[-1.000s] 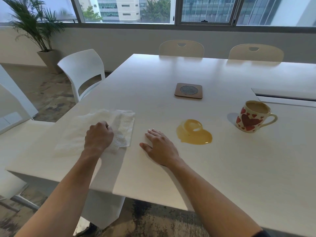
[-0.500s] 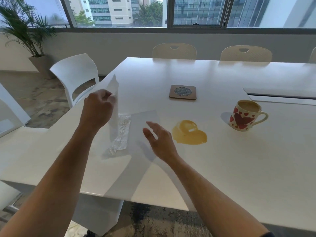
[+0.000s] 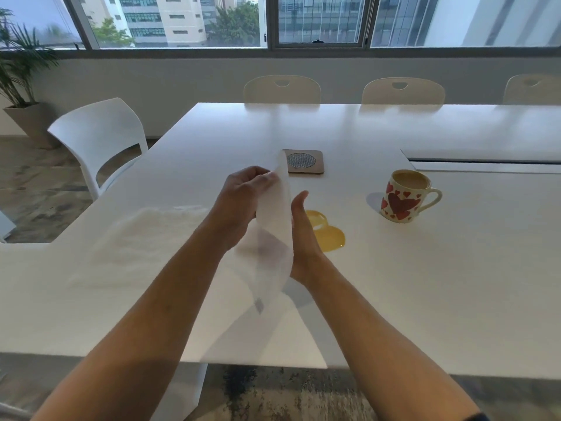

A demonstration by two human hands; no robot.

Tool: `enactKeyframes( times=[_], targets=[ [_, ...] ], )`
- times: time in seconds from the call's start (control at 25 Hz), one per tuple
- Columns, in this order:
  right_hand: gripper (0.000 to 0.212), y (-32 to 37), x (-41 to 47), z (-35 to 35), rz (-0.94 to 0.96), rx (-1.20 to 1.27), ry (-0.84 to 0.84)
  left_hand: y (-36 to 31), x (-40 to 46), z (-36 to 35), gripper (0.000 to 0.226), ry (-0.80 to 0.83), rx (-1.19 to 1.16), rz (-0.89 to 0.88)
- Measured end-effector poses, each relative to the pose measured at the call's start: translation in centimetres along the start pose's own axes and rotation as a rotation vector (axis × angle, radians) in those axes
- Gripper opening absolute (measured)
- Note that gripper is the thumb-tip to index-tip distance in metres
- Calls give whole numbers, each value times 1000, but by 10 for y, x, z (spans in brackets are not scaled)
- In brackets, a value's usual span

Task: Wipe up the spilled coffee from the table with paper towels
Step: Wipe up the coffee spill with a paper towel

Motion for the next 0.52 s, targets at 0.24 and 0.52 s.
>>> enactKeyframes(
  times=[0.24,0.52],
  targets=[
    [53,16,-13,27,58,124,27,24,-2,-24,14,-63,-165,143],
    [36,31,-17,57,169,-99,-168,39,4,-36,23,-3,-225,93]
  ],
)
Point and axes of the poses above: each hand's wrist, its own x-axis towards the middle knuckle, its own z-axis out of the back of the hand, y = z × x, the point moved 1 cm from there along x, towards the middle knuckle, and after that the axes turned 6 degrees about -z, right-handed, at the moved point
